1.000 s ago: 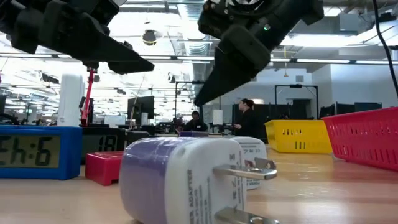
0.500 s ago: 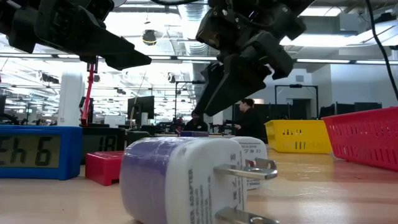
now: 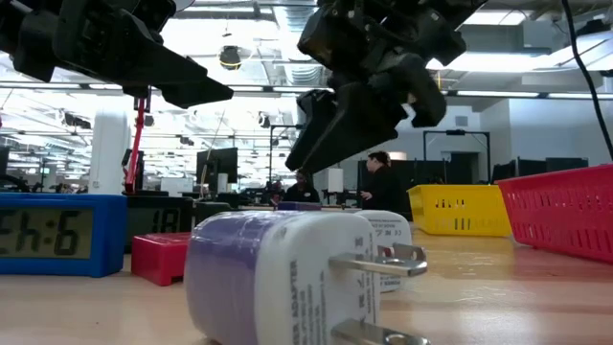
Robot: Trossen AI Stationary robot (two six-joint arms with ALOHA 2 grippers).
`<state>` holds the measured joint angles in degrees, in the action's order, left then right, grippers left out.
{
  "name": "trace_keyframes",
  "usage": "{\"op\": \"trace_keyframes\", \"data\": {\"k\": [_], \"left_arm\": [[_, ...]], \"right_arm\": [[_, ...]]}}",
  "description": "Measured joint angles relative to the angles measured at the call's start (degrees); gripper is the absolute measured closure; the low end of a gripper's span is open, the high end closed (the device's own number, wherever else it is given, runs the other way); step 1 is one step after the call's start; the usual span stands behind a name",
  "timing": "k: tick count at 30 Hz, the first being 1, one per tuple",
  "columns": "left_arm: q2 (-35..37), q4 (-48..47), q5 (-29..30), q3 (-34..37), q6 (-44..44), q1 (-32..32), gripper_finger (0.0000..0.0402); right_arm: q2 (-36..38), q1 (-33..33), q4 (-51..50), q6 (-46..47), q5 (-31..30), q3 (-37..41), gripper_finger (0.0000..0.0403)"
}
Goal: Pick & Place Office items
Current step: Put the top blue digital timer into the red bin
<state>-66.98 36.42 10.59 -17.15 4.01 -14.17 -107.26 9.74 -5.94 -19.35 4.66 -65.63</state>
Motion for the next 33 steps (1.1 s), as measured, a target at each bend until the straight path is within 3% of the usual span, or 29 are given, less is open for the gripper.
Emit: {"op": "trace_keyframes", "data": {"k": [20,24,29,33], "left_arm": [[-0.5,1.0,0.0,-0.1,0.0,0.0,0.0083],[-0.5,1.0,0.0,-0.1,0.0,0.0,0.0083],[-0.5,1.0,0.0,-0.1,0.0,0.0,0.0083],[-0.5,1.0,0.0,-0.1,0.0,0.0,0.0083]], "right_arm": [[-5.6,-1.2,1.3,-1.6,3.3,-0.4,0.0254],[-5.3,-1.1,1.3,-1.6,3.4,-0.4,0.0289],[-5.3,-1.2,0.8,-1.2,3.5,-0.4,0.0361],[-4.6,-0.6,0.8,2.9,3.0,-0.4,0.0370]]}}
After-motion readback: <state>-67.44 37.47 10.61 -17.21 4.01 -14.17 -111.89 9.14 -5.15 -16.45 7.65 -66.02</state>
